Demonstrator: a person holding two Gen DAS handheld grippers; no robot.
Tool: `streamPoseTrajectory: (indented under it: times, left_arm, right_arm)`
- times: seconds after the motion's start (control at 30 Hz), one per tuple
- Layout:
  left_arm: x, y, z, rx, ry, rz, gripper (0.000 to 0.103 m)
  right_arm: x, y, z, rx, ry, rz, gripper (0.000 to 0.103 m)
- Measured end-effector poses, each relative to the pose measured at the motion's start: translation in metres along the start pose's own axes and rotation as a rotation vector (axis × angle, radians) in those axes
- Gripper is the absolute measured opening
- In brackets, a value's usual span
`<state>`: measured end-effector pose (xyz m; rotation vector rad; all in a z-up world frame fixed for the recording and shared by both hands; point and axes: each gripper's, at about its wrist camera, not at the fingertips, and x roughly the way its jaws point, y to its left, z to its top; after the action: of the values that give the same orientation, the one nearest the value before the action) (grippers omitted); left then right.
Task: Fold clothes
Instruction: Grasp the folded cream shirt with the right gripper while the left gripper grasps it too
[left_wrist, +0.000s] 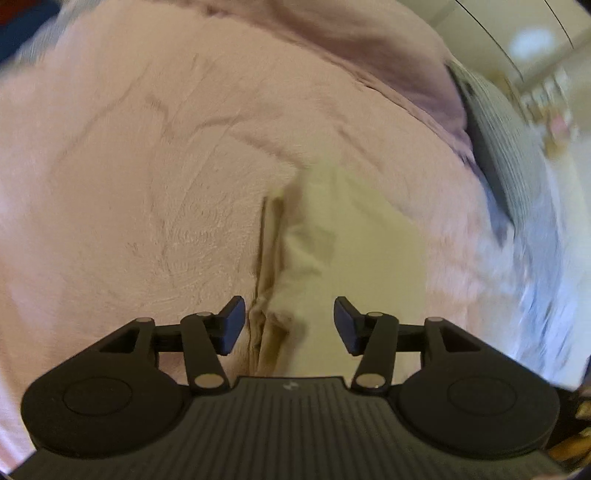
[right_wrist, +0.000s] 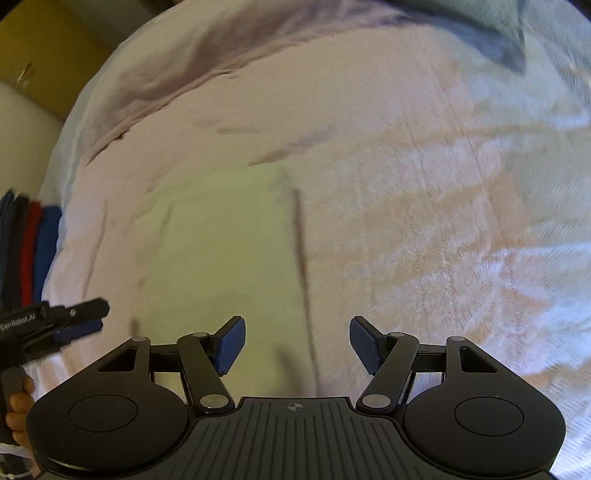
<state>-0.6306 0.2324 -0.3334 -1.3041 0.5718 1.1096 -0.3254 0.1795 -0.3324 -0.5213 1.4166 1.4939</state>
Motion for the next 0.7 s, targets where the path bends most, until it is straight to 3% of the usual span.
streamPoseTrajectory:
  times: [0.17, 0.23, 0.3, 0.5, 0.7]
  left_arm:
    - [0.041, 0.036, 0.005, -0.155, 0.028, -0.130, 0.053]
    - [0.053, 0.045, 0.006, -0.180, 0.028, -0.170, 0.062]
    - [0.062, 0.049, 0.006, -0.191, 0.027, -0.198, 0.063]
    - [0.094, 0.060, 0.009, -0.241, 0.043, -0.264, 0.068]
    - [0.094, 0.072, 0.007, -0.335, 0.041, -0.379, 0.067]
  right_arm:
    - [0.033, -0.046, 0.015, 0.157, -0.024, 0.125, 0.072]
    - [0.046, -0.061, 0.018, 0.224, -0.035, 0.186, 0.075]
    - [0.060, -0.070, 0.018, 0.272, -0.031, 0.246, 0.075]
    - [0.091, -0.087, 0.024, 0.316, -0.010, 0.376, 0.075]
    - [0.100, -0.097, 0.034, 0.353, 0.024, 0.444, 0.075]
